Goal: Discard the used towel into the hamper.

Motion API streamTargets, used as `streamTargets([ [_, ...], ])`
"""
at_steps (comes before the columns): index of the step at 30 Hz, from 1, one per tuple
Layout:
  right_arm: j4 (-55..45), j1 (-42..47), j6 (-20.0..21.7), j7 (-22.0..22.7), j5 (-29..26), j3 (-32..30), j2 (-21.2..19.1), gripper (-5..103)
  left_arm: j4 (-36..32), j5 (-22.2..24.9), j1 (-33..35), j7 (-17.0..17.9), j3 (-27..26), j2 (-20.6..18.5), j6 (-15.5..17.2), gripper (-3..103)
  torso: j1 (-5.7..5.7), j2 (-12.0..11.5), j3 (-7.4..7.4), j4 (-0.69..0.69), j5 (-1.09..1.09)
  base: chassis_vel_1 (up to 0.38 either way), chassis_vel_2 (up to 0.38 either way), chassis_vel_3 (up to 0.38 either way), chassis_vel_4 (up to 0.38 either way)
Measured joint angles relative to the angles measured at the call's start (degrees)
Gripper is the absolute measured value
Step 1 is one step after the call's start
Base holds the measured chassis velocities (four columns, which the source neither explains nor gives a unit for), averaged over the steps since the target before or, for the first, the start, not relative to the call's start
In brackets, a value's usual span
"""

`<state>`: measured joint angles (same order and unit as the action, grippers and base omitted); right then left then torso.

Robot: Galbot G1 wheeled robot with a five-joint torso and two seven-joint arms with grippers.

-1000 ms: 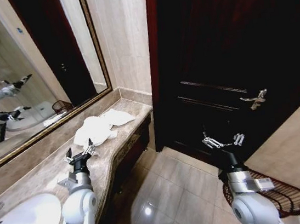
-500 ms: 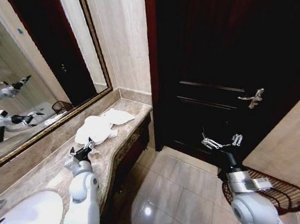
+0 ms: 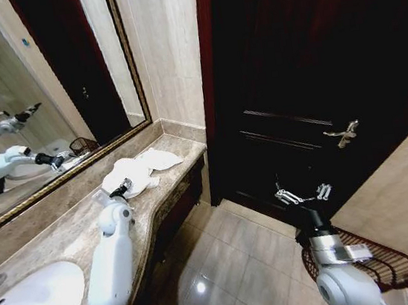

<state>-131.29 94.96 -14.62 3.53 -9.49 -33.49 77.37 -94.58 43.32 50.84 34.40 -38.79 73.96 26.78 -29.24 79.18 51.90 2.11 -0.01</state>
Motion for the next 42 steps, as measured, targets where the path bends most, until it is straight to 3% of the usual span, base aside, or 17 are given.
streamTargets([
  [2, 0.08, -0.08, -0.04, -0.03, 0.12, 0.02, 0.13, 100, 0.84, 0.1, -0.21, -0.33, 0.14, -0.33, -0.15, 99, 0.0, 0.0, 0.0, 0.0, 0.0, 0.0, 0.0, 0.0, 0.0],
  [6, 0.34, 0.25, -0.5, -0.45, 0.38, -0.03, 0.44, 100, 2.78, 0.42, -0.51, -1.9, 0.6, -1.2, -1.14, 83, 0.0, 0.0, 0.0, 0.01, 0.0, 0.0, 0.0, 0.0, 0.0],
  [8, 0.35, 0.27, -0.54, -0.45, 0.38, -0.07, 0.44, 100, 2.98, 0.5, -0.58, -2.08, 0.67, -1.2, -1.33, 83, 0.0, 0.0, 0.0, 0.0, -0.01, 0.0, 0.0, 0.0, 0.0],
  [11, 0.35, 0.01, -0.56, -0.38, 0.25, -0.2, 0.28, 100, 2.96, 0.2, -0.38, -2.8, 0.81, -1.16, -2.22, 70, 0.0, 0.0, 0.0, 0.0, 0.0, 0.0, 0.0, 0.0, 0.0],
  [13, 0.42, -0.12, -0.56, -0.37, 0.19, -0.21, 0.18, 100, 2.73, 0.14, -0.18, -3.03, 0.88, -1.17, -2.33, 70, 0.0, 0.0, 0.0, 0.01, -0.01, 0.0, 0.0, 0.0, 0.0],
  [17, 0.56, -0.31, -0.57, -0.37, 0.13, -0.15, 0.3, 100, 2.34, 0.16, 0.29, -3.46, 1.1, -1.52, -2.76, 55, 0.01, 0.0, 0.0, 0.0, 0.0, 0.0, 0.0, 0.0, 0.0],
  [22, 0.78, -0.33, -0.68, -0.37, 0.05, -0.18, 0.27, 100, 2.5, 0.43, 0.3, -3.46, 1.06, -1.6, -2.95, 46, 0.01, 0.0, -0.01, 0.0, 0.0, 0.0, 0.0, 0.0, 0.0],
  [30, 1.13, -0.72, -0.73, -0.37, -0.35, -0.27, -0.03, 100, 2.19, 1.52, 0.48, -3.45, 0.85, -1.75, -3.01, 19, 0.0, 0.0, 0.0, 0.0, 0.01, 0.0, 0.0, 0.0, 0.0],
  [32, 1.19, -0.73, -0.76, -0.38, -0.34, -0.25, -0.01, 100, 2.19, 1.54, 0.5, -3.46, 0.81, -1.77, -3.02, 19, 0.01, 0.0, -0.01, 0.0, 0.01, 0.0, 0.0, 0.0, 0.0],
  [38, 1.87, -0.76, -1.19, -0.55, -0.3, -0.25, 0.32, 100, 2.2, 1.53, 0.87, -3.94, 0.75, -1.84, -3.58, 3, 0.01, 0.0, -0.01, 0.0, 0.01, 0.0, 0.0, 0.0, 0.0],
  [42, 2.02, -0.69, -1.99, -0.99, 1.04, -0.31, 0.34, 100, 2.19, 1.44, 1.31, -5.11, 0.64, -1.51, -5.11, 3, 0.01, 0.0, -0.01, 0.0, 0.01, 0.0, 0.0, 0.0, 0.0],
])
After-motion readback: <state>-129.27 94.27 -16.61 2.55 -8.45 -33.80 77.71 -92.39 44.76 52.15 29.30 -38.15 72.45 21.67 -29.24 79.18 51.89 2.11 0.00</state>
